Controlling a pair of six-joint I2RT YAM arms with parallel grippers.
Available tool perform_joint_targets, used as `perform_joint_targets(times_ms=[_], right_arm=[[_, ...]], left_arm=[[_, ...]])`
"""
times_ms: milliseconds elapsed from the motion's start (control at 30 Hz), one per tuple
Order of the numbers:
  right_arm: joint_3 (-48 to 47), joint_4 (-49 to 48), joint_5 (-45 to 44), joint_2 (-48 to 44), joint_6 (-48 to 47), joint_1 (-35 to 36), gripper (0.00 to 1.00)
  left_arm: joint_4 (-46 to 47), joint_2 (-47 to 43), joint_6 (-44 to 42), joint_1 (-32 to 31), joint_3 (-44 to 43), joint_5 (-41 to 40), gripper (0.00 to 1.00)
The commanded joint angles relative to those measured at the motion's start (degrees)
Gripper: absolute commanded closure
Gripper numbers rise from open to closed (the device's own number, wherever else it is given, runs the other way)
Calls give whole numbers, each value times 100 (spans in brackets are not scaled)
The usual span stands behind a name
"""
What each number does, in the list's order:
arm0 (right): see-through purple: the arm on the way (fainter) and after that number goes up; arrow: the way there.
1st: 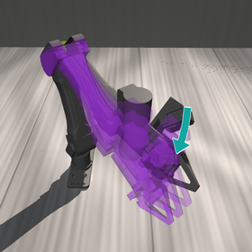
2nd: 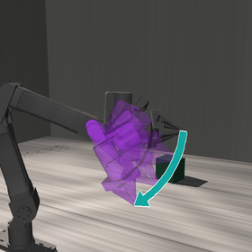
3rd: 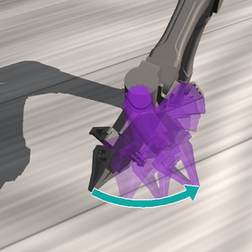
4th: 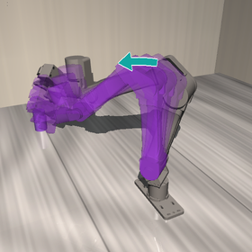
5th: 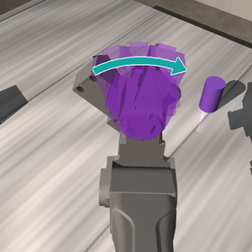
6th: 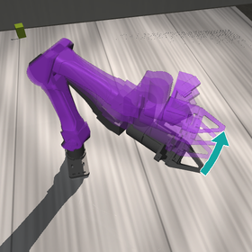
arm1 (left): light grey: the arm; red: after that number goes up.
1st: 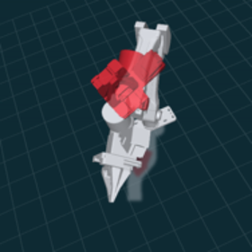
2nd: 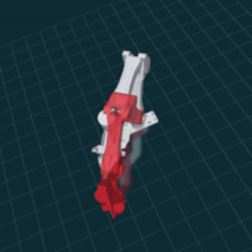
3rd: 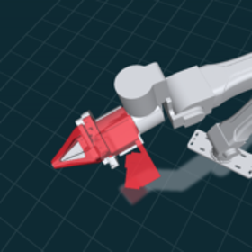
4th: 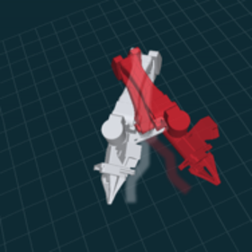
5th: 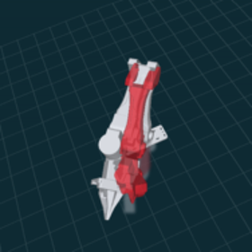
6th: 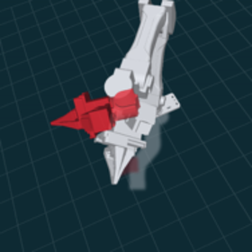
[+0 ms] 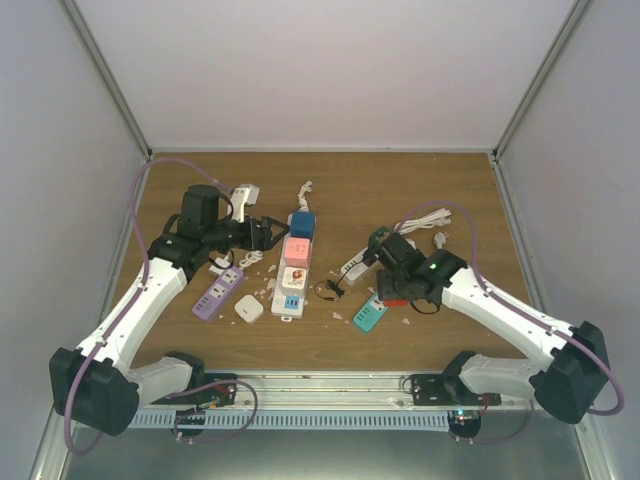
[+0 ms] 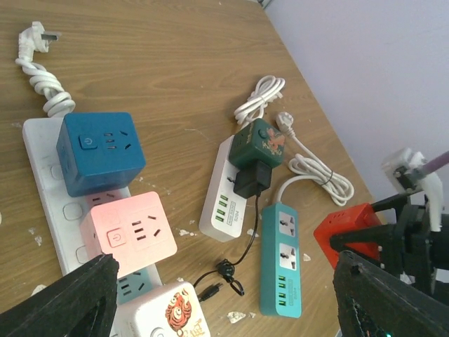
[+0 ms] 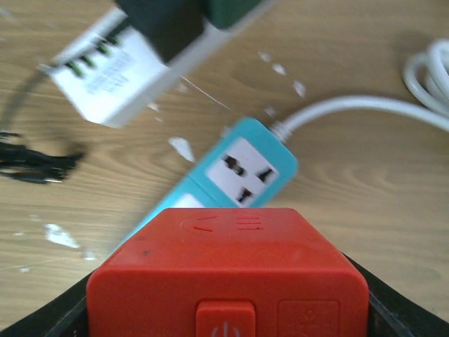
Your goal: Insert the plug
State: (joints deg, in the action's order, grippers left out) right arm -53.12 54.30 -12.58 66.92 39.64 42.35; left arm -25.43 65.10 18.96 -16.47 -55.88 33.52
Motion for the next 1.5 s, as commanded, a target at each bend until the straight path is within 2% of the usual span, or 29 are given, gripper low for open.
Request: perform_joint_targets(times_ms=[0, 200, 533, 933, 1000, 1200, 1333, 1467], right_arm=[[137, 737, -623, 262, 964, -43, 74], [407, 586, -453, 530, 961, -40, 75], [934, -1079, 1172, 345, 328, -34, 73], [952, -2410, 1834, 740, -377, -46, 74], [940, -2472, 1842, 698, -541, -48, 74], [500, -1638, 1331, 512, -1162, -42, 74], [347, -1472, 895, 305, -1651, -124, 74], [391, -1746, 1373, 385, -2059, -524, 75]], left_arm=[[287, -6, -177, -48, 15, -45, 16], [253, 0, -228, -54, 35, -104, 16], [173, 89, -290, -52, -55, -92, 15], [92, 209, -323, -56, -147, -112, 15], [90, 213, -331, -51, -151, -115, 15], [70, 186, -343, -55, -139, -133, 15], [73, 204, -340, -57, -147, -121, 15], [71, 205, -356, -51, -152, -124, 15]])
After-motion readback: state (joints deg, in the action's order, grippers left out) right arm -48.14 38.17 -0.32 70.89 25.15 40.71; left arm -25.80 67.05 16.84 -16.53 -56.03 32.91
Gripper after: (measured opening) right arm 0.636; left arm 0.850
